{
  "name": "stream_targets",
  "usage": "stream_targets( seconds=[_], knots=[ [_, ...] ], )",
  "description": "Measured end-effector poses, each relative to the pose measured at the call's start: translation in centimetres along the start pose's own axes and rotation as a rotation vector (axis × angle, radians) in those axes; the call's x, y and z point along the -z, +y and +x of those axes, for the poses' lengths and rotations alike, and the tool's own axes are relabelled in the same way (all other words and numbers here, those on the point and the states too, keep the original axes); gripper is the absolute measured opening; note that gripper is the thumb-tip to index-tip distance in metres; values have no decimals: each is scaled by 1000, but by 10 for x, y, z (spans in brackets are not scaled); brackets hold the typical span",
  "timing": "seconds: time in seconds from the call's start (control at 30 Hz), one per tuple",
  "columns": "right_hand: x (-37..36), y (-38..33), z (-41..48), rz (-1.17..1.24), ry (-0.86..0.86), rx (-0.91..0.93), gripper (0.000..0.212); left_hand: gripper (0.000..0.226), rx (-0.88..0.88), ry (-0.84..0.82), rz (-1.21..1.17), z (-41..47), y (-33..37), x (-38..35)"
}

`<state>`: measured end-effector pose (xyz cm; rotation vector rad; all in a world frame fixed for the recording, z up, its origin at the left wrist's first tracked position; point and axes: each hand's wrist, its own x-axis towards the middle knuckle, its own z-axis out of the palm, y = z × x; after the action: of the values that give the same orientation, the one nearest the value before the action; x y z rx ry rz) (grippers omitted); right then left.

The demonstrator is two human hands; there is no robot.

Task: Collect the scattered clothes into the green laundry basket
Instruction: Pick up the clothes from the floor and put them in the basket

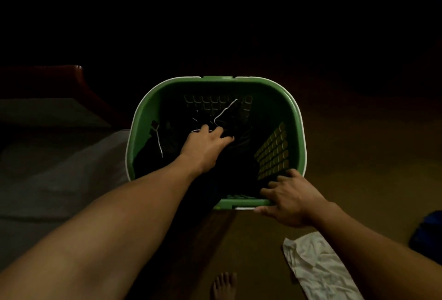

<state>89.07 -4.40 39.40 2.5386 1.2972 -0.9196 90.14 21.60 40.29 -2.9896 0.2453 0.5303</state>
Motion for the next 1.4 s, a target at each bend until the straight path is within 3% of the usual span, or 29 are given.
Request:
stream_targets(
  seconds=[0.27, 0.47, 0.77, 0.97, 1.07, 1.23, 1.4],
  knots=[
    [-3, 6, 3, 0, 48, 26, 76, 74, -40, 10, -7, 31, 4, -38],
    [-3, 6, 3, 7, 54, 46, 72, 81, 2, -49, -169, 41, 17, -52],
    [-1, 3, -1, 4, 54, 26, 71, 88, 8, -36, -203, 15, 18, -48],
    [-5, -1, -3, 2, 45, 12, 71, 81, 72, 12, -279, -13, 34, -40],
    [-12, -8, -11, 15, 143, -79, 74, 75, 81, 52, -316, -34, 48, -30],
    [-63, -32, -48, 215, 459, -379, 79, 65, 2, 126, -271, -55, 81, -8],
    [-135, 7, -107, 319, 357, -522, 85, 65, -184, 231, -159, -38, 155, 5]
  ],
)
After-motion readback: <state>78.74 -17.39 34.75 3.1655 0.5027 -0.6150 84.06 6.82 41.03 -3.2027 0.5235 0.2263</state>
